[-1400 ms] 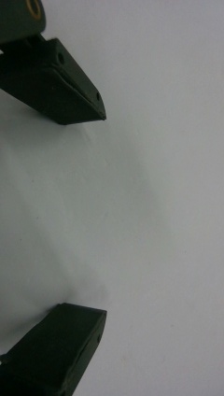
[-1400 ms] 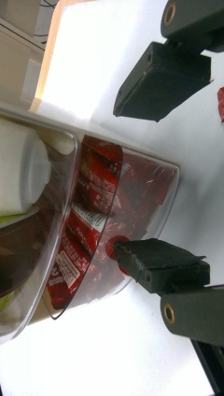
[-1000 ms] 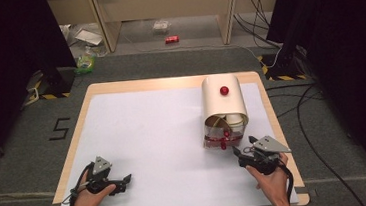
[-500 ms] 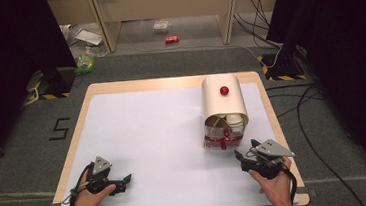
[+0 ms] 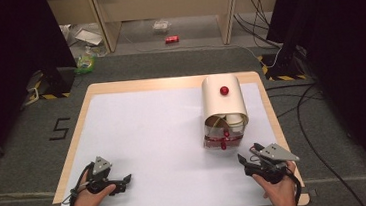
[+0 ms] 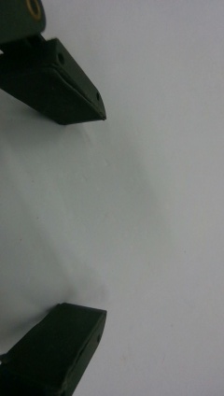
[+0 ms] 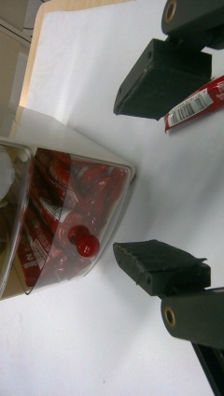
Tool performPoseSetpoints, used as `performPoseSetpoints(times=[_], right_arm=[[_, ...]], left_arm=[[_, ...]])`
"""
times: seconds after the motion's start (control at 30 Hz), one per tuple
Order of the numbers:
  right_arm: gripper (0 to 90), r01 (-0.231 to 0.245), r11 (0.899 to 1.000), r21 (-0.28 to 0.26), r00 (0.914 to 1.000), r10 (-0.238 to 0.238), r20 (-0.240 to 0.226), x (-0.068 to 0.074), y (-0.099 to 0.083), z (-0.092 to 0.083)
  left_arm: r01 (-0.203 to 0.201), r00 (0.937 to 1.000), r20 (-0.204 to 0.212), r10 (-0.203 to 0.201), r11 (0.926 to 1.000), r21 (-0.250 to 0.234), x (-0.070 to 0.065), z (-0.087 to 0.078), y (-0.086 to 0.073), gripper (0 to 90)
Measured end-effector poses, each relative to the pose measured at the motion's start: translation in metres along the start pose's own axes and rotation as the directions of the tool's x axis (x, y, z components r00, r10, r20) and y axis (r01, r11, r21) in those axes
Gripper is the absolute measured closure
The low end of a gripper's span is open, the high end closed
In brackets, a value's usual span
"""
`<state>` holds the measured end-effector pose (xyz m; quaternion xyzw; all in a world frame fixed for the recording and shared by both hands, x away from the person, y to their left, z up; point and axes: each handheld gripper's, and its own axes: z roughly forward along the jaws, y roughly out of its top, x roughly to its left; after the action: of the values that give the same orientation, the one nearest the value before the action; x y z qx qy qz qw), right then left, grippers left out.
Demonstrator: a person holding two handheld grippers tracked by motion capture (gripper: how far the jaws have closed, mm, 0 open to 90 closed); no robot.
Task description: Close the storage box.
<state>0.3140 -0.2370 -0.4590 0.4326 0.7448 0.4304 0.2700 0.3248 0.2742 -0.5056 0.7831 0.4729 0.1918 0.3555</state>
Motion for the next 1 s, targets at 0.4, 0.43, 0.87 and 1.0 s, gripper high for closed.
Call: performPoseSetpoints(times=[0.4,0.43,0.87,1.0], right_arm=[[28.4,-0.010,1.000,0.010,0.9999,0.010,-0.006,-0.001,-0.007,-0.010],[28.4,-0.010,1.000,0.011,0.9999,0.010,-0.010,-0.002,-0.007,-0.010],[25.4,-0.020,1.000,0.024,0.9995,0.021,-0.025,-0.003,-0.016,-0.021],[24.3,-0.024,0.999,0.029,0.9993,0.025,-0.030,-0.003,-0.019,-0.023]], left_arm=[[0.001,1.0000,0.000,-0.001,1.0000,0.000,0.000,0.000,0.000,4.7],[0.000,1.0000,0.000,0.000,1.0000,0.000,0.000,0.000,0.000,4.7],[0.000,1.0000,0.000,0.000,1.0000,0.000,0.000,0.000,0.000,4.7],[0.001,1.0000,0.000,-0.001,1.0000,0.000,0.000,0.000,0.000,4.7]])
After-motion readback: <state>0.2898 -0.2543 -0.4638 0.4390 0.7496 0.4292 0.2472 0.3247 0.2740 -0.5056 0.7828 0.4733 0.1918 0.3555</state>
